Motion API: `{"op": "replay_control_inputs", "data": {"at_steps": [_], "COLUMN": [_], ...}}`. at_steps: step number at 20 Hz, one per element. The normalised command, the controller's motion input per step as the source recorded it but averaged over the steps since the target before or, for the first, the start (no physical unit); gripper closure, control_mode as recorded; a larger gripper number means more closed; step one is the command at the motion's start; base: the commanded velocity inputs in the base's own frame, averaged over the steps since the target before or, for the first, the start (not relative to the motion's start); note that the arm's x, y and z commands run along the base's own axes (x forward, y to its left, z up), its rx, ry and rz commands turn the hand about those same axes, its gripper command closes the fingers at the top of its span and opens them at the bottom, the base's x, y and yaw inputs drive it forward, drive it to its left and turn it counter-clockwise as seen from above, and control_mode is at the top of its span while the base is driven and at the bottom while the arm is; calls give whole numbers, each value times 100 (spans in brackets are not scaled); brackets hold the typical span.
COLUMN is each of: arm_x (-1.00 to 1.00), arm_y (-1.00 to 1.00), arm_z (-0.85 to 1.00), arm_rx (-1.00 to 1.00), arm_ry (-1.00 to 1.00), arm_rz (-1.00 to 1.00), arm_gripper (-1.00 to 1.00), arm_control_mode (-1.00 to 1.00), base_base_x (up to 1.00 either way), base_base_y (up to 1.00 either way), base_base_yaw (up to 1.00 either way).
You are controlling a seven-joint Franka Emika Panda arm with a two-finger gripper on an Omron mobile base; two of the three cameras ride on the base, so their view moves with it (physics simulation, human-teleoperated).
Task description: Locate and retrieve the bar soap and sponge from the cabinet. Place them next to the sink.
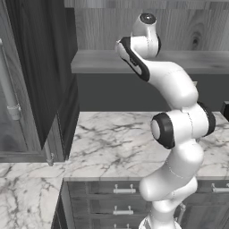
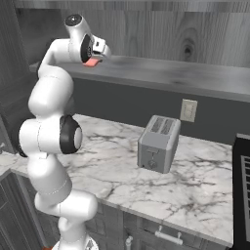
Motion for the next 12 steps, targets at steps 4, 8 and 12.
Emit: {"op": "replay_control_inputs", "data": {"at_steps": [4,8,12], "arm_x": [-54,-59,-66], "arm_y": [-22,-17,-4], "arm_z": [1,1,6], "arm_rx": [2,1,0], "arm_ry": [-4,-5,-3], "arm_rz": [0,1,1], "arm_gripper": [100,100,100], "arm_control_mode": [-100,-100,-100], "base_base_x": [0,0,0], "base_base_y": [0,0,0], "base_base_yaw": [0,0,0]}}
